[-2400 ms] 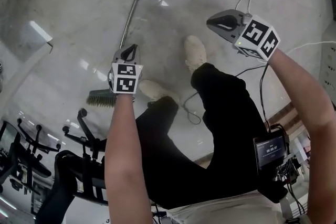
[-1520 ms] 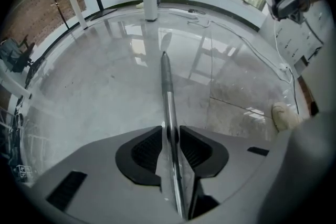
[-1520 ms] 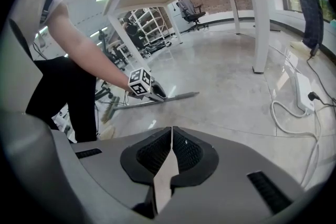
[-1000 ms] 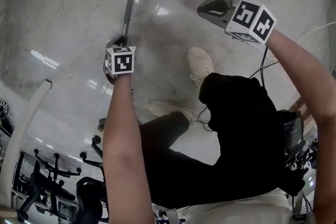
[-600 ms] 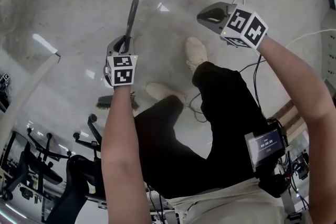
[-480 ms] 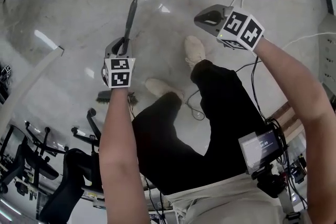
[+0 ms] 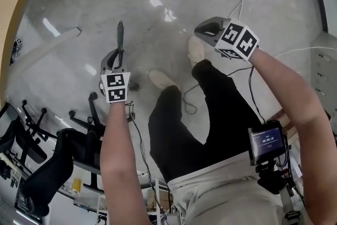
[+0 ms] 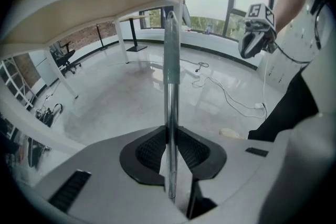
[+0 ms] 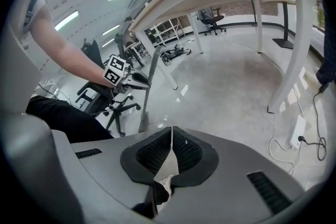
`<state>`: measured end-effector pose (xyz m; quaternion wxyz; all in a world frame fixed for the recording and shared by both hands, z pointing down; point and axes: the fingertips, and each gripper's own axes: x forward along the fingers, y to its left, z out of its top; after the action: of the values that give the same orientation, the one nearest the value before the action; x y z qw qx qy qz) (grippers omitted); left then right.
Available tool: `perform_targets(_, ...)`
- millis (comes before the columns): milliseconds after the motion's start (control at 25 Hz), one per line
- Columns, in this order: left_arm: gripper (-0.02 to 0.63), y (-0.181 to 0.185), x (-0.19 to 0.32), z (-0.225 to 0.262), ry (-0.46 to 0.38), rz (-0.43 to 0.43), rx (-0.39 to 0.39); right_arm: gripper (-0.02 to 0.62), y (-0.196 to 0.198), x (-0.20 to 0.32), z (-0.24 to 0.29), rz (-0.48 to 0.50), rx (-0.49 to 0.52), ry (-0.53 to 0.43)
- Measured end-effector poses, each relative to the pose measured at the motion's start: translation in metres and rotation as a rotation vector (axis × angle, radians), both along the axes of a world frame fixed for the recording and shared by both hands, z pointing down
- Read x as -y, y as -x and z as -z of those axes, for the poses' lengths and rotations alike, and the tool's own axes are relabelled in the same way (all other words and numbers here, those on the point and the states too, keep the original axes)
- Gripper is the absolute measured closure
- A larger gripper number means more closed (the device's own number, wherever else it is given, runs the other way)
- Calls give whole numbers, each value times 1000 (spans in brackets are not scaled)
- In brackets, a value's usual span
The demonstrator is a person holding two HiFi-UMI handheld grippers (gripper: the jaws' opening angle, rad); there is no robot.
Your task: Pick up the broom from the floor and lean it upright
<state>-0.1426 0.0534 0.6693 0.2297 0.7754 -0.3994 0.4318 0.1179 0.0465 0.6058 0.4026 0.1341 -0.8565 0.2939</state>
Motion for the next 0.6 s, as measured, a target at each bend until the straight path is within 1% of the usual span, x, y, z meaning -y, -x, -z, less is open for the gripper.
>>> perform_targets(160,534,21,-11,34,-72,79,-16,577,10,-16,5,40,-9,20)
perform_targets(320,534,61,-28,70,-132,193,-44,577,46,-34,29,92,-5,19)
perform_targets(440,534,88,-34,80,-162,306,-59,577,76,-31,32,135,17,14)
perform_targets(520,534,95,-33,79,-166,375,-73,577,85,-26,28,145,32,18)
perform_targets(600,534,92,-28,82,-169,444,-87,577,87,-18,27,154,44,21)
